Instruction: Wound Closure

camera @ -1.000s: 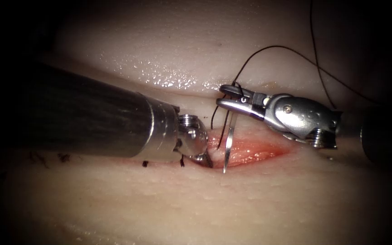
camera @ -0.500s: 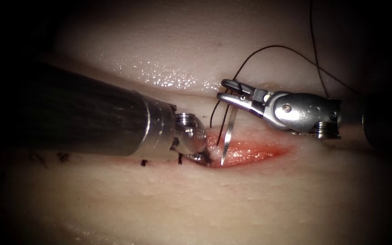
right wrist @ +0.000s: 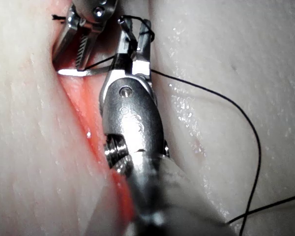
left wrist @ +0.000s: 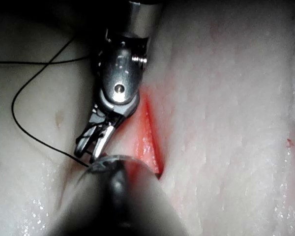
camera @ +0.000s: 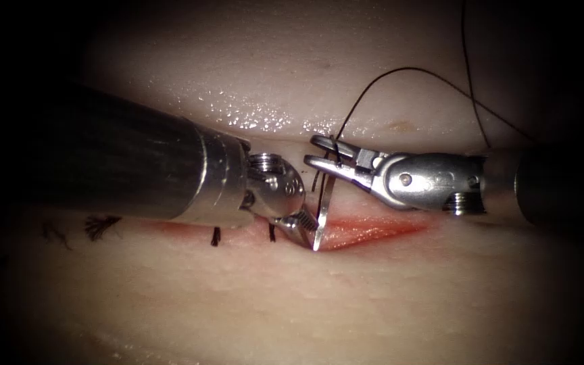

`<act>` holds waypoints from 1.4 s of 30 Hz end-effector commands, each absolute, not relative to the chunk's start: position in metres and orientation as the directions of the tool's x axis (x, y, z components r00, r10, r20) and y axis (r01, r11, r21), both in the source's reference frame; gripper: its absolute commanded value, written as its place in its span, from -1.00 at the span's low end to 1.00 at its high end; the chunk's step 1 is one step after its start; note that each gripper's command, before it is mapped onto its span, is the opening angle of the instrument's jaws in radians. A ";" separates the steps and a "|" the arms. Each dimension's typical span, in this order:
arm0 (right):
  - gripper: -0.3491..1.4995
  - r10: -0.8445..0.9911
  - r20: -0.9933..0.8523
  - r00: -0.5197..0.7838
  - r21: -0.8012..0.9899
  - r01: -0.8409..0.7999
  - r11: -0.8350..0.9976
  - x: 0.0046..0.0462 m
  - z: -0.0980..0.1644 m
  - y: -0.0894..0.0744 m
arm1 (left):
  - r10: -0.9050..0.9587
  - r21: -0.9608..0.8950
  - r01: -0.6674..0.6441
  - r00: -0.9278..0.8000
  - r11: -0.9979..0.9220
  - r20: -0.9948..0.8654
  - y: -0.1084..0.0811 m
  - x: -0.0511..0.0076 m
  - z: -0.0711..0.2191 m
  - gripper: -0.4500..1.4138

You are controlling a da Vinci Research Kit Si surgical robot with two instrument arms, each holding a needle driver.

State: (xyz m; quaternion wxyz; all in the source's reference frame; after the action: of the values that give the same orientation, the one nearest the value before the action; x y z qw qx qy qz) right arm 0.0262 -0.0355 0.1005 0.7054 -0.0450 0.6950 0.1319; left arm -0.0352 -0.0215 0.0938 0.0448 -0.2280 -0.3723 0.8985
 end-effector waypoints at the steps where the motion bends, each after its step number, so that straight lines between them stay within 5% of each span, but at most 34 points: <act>1: -1.00 0.122 -0.993 -0.003 0.119 -0.247 0.962 0.0271 0.101 -0.036 | 0.256 -0.690 0.087 -0.890 -0.718 -0.378 -0.022 -0.0357 0.094 -0.19; 42: -1.00 0.289 -0.957 -0.029 0.288 -0.205 0.935 0.0269 0.101 -0.034 | 0.397 -0.486 -0.132 -0.772 -0.864 -0.497 -0.028 -0.0363 0.086 -0.93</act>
State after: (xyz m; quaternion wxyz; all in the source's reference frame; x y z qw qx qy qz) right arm 0.0261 -0.0341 0.1007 0.6960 0.0313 0.6945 0.1794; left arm -0.0356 -0.0272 0.0854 0.1528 -0.3066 -0.2066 0.9165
